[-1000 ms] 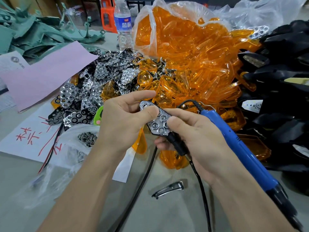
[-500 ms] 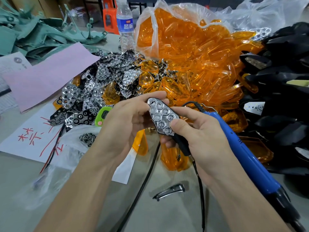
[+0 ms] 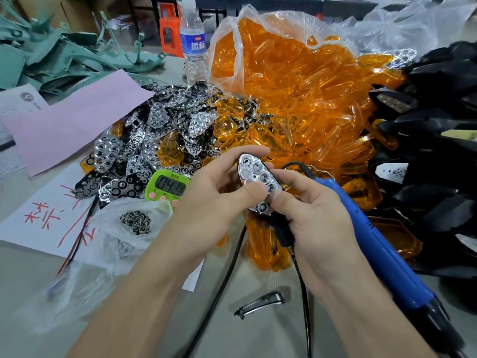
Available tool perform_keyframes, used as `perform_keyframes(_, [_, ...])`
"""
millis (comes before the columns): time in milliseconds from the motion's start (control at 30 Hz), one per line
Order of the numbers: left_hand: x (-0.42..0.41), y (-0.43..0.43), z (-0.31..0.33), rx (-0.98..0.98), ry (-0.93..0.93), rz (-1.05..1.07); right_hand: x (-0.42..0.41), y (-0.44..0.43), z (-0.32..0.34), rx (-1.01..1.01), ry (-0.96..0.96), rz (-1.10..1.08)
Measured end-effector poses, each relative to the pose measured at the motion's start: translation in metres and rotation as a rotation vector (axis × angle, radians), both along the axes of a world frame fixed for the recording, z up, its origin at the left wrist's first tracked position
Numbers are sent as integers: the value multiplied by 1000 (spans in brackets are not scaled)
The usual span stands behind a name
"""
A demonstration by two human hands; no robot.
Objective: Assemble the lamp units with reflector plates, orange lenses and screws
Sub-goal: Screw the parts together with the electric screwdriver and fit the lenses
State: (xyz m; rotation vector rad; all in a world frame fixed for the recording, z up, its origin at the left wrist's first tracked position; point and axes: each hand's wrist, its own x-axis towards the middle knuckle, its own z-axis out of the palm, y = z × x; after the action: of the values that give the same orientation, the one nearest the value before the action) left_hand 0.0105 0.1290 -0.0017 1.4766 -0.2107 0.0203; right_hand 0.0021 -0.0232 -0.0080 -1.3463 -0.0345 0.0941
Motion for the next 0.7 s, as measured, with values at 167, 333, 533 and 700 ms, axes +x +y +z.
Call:
perform_keyframes(167, [3, -2, -2, -18, 16, 185, -1, 5, -3, -65, 18, 38])
perform_keyframes(333, [13, 27, 7, -242, 147, 277, -3, -4, 4, -259, 127, 233])
perform_keyframes(533, [15, 31, 7, -310, 161, 281, -6, 2, 3, -327, 128, 251])
perform_keyframes(700, [12, 25, 7, -230, 119, 200, -6, 2, -2, -425, 96, 293])
